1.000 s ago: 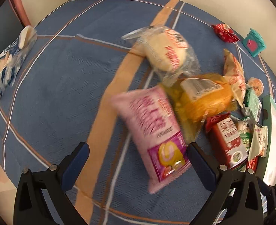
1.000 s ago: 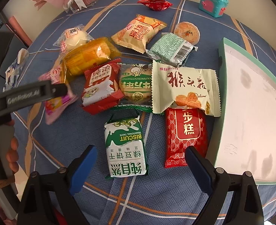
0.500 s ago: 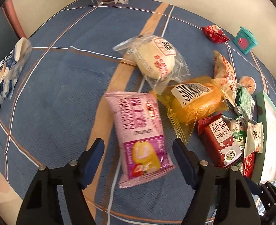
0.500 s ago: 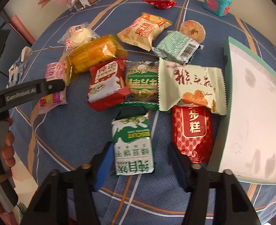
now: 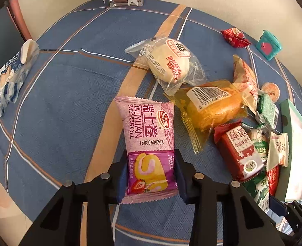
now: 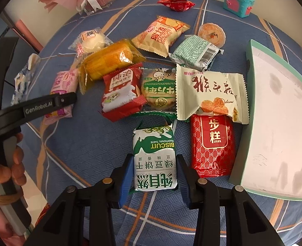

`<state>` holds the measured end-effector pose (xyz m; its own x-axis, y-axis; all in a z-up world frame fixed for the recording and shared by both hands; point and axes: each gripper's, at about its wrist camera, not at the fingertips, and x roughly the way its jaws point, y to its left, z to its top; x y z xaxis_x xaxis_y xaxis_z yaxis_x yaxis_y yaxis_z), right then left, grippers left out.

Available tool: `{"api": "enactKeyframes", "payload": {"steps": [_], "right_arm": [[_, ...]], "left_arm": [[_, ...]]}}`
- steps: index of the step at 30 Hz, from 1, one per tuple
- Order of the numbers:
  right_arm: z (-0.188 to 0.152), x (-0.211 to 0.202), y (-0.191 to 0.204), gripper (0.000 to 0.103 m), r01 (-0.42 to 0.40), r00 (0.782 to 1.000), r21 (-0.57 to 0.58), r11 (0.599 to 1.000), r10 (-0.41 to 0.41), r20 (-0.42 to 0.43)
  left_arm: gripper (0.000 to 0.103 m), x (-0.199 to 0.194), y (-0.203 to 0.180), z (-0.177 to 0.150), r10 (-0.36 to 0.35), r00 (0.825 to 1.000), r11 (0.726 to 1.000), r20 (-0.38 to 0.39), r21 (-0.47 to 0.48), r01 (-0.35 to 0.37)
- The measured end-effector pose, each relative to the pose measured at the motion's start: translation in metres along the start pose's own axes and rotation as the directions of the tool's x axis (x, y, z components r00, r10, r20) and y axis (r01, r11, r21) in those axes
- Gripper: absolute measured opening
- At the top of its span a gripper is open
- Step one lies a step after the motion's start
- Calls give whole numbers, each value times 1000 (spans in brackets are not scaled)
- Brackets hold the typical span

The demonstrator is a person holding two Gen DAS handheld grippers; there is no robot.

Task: Organize snacks
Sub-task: 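Grasp the pink Swiss roll with left tool while right tool grasps green biscuit pack, then carry both packs into the white tray and open both tools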

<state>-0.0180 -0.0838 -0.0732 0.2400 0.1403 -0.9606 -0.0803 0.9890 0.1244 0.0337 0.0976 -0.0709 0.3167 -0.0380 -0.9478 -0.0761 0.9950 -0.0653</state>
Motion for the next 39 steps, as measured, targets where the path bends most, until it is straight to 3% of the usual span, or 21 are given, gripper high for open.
{"api": "enactKeyframes", "payload": {"steps": [16,22,26,30,39], "right_arm": [[-3,-54,-31,43,-86,991,72,994,78,111],[1,-66,-53,43,-93,987,134,987,74,141],[0,-77,-80,43,-73,983,211,975,34,179],[-1,-85,-113,43,15,980,300,954,-74,186],[-7,-107,-189,43,68,963,492,868,-186,195]], "left_arm": [[41,-72,-23,-6,-45,994,999,97,-4,45],[41,-86,-66,0,-77,990,996,117,51,71],[41,-88,-102,3,-82,990,991,111,116,69],[41,-88,-135,6,-92,991,985,96,157,77],[41,-76,-206,5,-139,989,963,52,241,123]]}}
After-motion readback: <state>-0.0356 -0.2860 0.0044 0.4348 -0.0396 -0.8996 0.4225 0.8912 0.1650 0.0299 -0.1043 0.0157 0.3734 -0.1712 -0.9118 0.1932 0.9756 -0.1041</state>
